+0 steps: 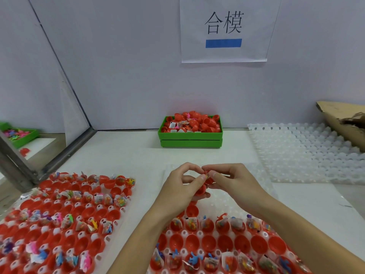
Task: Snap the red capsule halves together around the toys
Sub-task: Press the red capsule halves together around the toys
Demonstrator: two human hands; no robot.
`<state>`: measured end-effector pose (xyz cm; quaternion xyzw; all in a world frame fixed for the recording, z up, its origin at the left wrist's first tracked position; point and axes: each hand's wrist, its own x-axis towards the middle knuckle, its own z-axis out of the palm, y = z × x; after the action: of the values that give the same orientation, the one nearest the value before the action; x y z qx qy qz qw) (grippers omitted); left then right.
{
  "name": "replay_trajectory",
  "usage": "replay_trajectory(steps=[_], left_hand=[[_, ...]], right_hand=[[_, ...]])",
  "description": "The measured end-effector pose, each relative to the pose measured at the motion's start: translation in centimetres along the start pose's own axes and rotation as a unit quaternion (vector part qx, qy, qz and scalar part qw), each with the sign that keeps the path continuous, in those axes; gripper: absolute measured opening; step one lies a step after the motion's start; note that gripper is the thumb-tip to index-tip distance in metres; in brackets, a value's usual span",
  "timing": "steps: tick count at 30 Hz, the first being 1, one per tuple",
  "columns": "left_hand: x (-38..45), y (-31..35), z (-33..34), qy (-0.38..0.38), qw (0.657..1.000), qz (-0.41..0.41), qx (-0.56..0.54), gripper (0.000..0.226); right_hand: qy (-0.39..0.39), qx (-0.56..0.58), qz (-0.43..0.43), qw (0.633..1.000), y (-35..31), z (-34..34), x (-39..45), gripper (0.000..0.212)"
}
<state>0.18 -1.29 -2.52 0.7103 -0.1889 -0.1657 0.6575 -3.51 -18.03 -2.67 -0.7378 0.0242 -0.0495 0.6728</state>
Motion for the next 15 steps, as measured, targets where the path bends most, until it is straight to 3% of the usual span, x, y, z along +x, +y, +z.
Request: replay_trajectory(steps=[7,12,15], left_hand=[[0.0,0.1,0.2,0.007,1.000,0.015,0.009,0.007],[0.0,0.1,-0.1,0.006,1.000,0.000,0.005,0.003],[-0.1,0.1,0.0,0.012,1.000,-0.003,0.002,0.005]], right_hand=[[-0.013,-0.017,-0.027,0.999,0.0,-0.2,-0.1,0.021],[-0.073,0.092,0.020,0.993,0.2,-0.9,-0.1,0.031],[-0.060,-0.015,-0.015,0.998,0.5,-1.1,-0.3,0.037]])
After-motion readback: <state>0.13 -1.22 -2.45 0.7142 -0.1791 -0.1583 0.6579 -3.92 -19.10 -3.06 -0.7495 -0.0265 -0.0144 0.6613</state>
